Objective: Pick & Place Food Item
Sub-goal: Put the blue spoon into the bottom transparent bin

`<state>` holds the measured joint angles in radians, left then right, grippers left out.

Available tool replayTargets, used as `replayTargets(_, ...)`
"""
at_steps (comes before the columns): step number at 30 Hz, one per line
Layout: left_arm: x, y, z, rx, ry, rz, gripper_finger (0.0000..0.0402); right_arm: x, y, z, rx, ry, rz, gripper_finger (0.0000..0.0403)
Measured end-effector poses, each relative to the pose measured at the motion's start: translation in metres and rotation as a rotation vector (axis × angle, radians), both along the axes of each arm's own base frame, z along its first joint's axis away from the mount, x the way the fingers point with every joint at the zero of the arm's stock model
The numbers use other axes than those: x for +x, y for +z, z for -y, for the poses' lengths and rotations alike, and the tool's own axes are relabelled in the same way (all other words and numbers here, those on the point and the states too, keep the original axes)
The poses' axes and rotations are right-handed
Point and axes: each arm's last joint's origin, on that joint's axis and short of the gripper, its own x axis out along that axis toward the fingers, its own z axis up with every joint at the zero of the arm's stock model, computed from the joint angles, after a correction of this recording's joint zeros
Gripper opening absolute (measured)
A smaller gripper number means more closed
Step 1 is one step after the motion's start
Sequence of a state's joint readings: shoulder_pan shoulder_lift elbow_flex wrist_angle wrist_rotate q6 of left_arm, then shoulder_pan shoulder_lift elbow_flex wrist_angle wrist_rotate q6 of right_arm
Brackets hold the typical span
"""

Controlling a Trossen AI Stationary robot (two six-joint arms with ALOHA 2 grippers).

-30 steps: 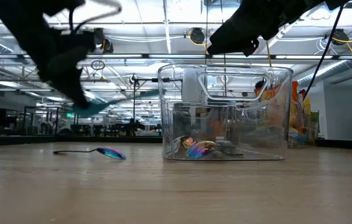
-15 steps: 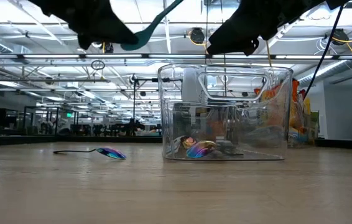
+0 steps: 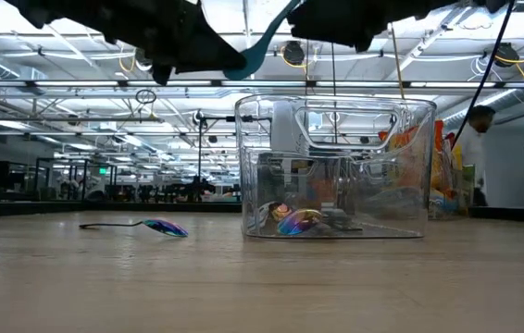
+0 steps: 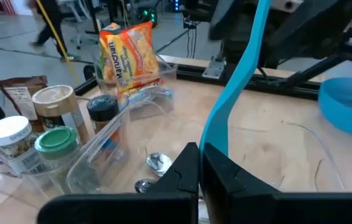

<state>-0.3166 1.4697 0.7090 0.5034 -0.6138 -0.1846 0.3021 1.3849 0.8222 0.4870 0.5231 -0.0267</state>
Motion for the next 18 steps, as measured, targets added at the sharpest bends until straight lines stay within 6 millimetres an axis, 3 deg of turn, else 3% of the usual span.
replayTargets(11,0.0,0.0,-0.002,-0.008,0.0,0.003,0.0003,-0.021,-0.006,0.001,0.036,0.132,0.345,0.0164)
replayTargets(18,0.001,0.0,-0.002,-0.014,0.002,0.006,0.0003,-0.027,-0.007,0.003,0.077,0.137,0.416,0.0145)
